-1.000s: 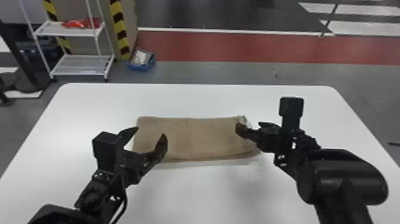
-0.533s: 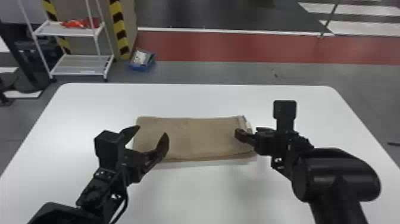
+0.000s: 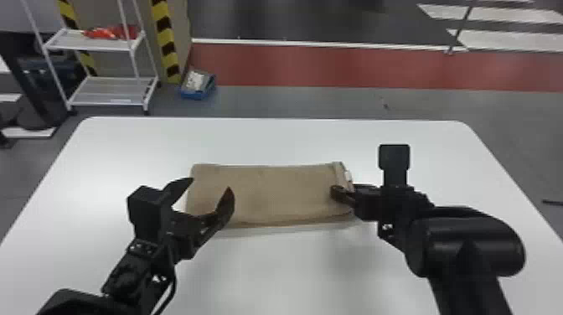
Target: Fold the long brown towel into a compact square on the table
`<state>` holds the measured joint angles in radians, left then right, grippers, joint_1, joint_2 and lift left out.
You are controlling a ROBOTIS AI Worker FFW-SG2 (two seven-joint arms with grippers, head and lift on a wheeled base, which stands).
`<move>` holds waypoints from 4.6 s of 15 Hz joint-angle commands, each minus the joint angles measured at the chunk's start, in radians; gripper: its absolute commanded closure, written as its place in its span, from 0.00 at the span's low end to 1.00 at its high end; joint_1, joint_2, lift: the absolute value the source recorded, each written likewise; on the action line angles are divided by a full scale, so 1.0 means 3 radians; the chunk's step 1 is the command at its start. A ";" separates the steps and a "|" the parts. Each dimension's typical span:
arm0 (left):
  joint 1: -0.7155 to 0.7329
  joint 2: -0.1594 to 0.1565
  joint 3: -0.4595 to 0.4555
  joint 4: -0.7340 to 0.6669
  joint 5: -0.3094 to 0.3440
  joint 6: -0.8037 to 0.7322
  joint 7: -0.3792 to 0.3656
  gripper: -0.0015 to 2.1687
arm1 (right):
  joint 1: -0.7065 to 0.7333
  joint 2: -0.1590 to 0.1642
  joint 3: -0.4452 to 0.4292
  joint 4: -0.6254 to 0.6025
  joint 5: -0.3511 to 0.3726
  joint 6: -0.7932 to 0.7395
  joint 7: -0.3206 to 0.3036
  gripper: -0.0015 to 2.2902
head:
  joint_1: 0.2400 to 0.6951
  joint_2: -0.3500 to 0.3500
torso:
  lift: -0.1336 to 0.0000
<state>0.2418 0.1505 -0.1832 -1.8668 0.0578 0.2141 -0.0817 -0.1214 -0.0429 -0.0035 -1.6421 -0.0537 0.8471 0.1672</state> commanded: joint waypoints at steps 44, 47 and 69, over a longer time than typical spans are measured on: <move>-0.0750 -0.0011 0.0120 0.1018 0.0513 0.0593 -0.1272 0.64 | -0.0224 0.0107 0.0329 -0.0964 -0.0997 0.1183 0.0133 0.58 | 1.00 0.54 | 0.08; -0.0714 -0.0016 0.0120 0.0982 0.0513 0.0593 -0.1267 0.64 | -0.0229 0.0118 0.0482 -0.0806 -0.0925 0.1019 0.0082 0.58 | 1.00 0.57 | 0.08; -0.0525 0.0004 0.0161 0.0798 0.0518 0.0583 -0.1282 0.64 | 0.0052 0.0146 0.0661 -0.0785 -0.1161 0.0600 0.0061 0.02 | 1.00 0.66 | 0.08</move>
<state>0.0773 0.1518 -0.1377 -1.6218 0.2132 0.3896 -0.4662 -0.1357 0.0000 0.2144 -1.8396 -0.3813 1.0348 0.1854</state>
